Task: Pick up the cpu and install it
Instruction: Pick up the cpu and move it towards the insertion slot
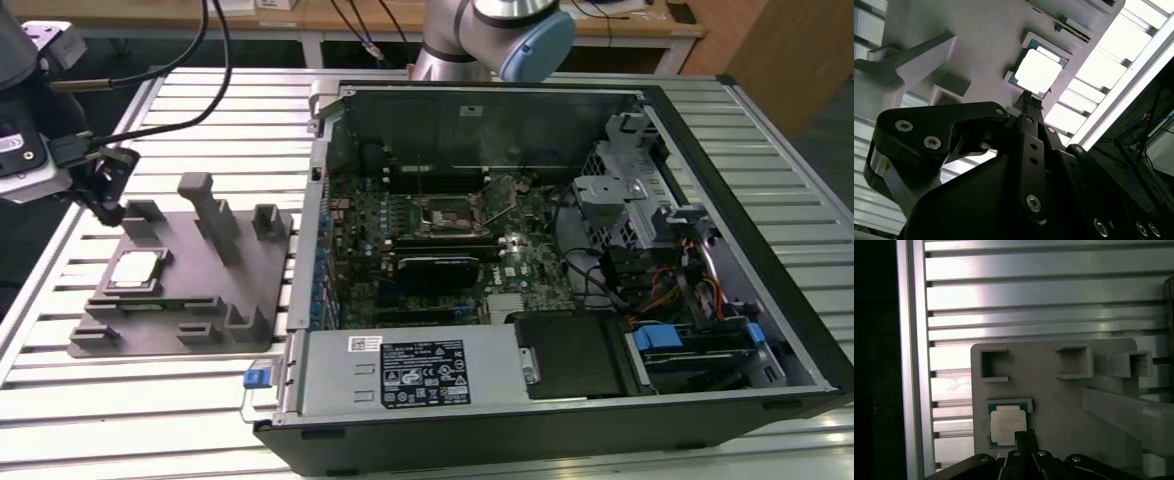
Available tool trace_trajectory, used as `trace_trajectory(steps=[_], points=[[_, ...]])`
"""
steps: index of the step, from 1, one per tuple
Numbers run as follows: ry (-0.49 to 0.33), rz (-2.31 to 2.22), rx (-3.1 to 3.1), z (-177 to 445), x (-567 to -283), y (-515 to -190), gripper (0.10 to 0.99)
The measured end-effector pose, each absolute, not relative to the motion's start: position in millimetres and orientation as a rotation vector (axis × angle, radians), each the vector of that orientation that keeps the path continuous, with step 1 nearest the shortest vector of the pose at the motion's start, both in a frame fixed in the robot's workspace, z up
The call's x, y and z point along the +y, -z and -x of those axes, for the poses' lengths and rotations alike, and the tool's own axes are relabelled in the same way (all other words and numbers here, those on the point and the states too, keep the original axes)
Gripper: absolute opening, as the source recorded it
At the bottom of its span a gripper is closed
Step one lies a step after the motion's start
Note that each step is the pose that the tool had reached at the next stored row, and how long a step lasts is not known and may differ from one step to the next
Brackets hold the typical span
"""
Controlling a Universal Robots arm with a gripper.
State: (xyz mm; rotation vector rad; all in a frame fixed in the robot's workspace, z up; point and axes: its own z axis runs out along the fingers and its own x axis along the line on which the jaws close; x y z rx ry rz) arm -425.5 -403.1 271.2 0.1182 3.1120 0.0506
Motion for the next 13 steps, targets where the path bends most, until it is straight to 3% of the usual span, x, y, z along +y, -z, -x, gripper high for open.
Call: trace_trajectory(steps=[13], points=[[-0.051, -0.118, 3.112, 429.1, -406.4, -256.0, 0.106]])
